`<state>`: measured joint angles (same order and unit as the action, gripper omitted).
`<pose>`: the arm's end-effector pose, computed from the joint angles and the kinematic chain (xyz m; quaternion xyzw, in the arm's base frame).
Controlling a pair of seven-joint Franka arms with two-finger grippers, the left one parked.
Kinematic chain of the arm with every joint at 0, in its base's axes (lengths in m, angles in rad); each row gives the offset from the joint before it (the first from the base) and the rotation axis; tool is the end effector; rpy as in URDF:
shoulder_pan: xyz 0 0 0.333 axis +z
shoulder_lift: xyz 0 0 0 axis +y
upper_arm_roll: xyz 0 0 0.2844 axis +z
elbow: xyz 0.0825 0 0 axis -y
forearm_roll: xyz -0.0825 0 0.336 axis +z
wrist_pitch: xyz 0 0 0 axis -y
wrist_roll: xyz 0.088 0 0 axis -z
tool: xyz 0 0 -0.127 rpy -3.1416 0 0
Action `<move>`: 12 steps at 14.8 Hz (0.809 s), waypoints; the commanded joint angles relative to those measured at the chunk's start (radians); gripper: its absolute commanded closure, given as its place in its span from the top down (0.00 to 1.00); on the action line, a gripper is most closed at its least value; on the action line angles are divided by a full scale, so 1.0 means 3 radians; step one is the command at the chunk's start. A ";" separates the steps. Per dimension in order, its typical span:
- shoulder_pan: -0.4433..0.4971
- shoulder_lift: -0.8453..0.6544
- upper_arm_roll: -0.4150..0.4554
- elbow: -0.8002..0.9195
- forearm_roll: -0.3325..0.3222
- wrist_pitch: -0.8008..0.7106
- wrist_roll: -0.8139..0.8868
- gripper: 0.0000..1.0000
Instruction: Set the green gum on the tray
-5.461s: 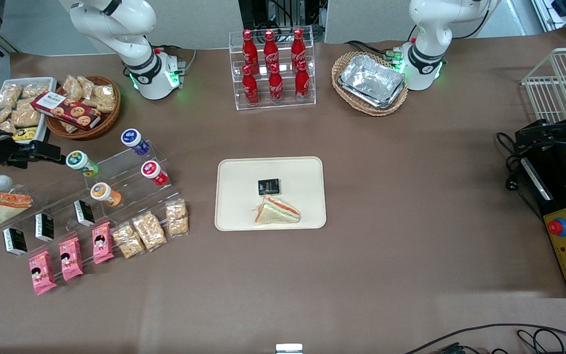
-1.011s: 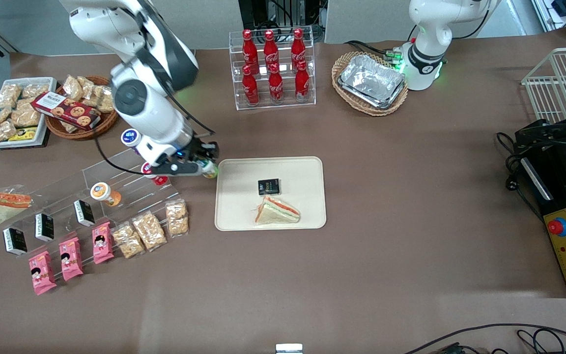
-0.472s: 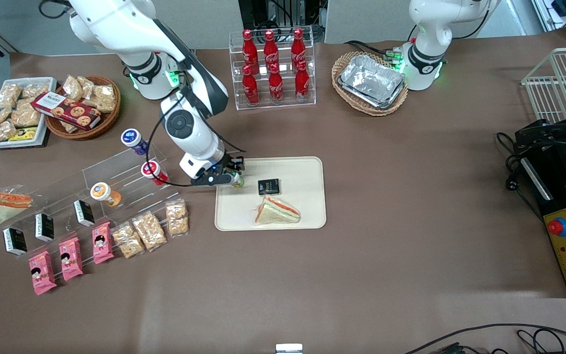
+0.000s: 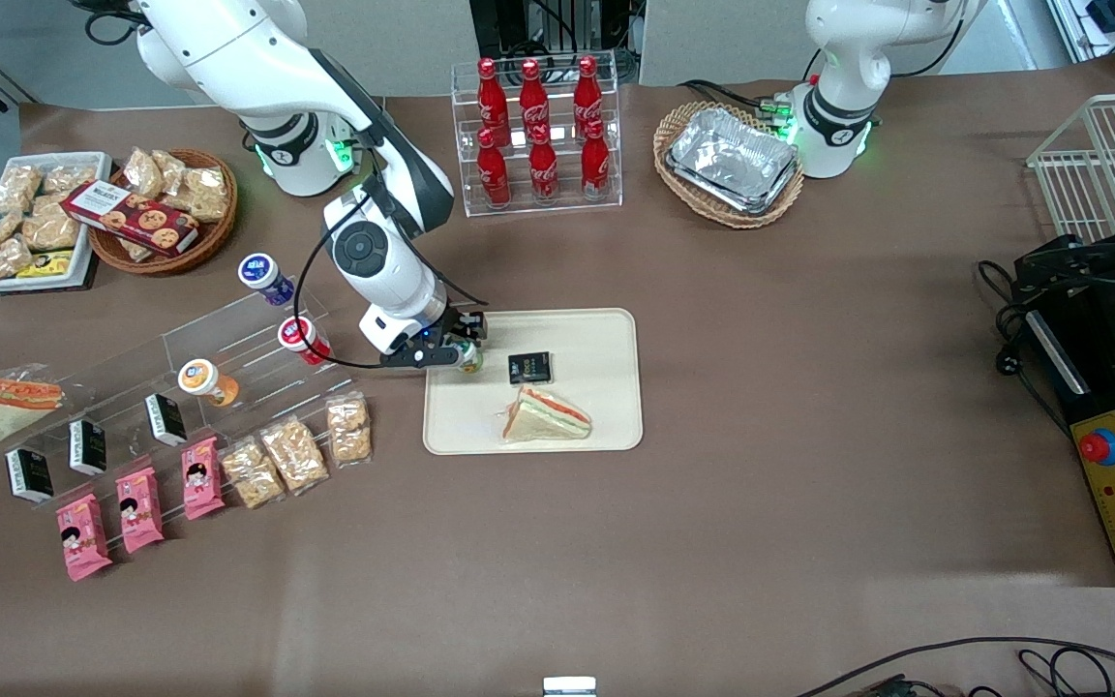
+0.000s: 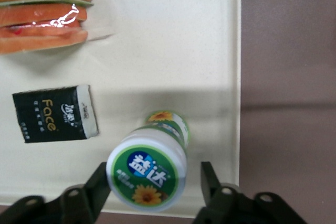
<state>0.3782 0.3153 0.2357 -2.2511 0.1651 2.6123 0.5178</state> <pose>0.4193 0.2959 0.2222 -0.9961 0.0287 0.0216 0.0804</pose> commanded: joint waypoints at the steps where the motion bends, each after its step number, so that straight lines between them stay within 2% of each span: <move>1: -0.0125 -0.0150 -0.0013 0.0033 0.0007 -0.0157 0.0059 1.00; 4: -0.0457 -0.0543 -0.0008 0.0135 -0.0019 -0.0714 -0.0064 1.00; 6: -0.0626 -0.0835 -0.0013 0.0222 -0.0019 -0.1133 -0.0385 1.00; 9: -0.0943 -0.1107 -0.0019 0.0569 -0.0019 -0.2026 -0.0585 1.00; 12: -0.1204 -0.1378 -0.0120 0.0769 -0.0019 -0.2514 -0.0779 1.00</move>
<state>0.0772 -0.0427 0.2215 -2.0761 0.1626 1.9792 0.3440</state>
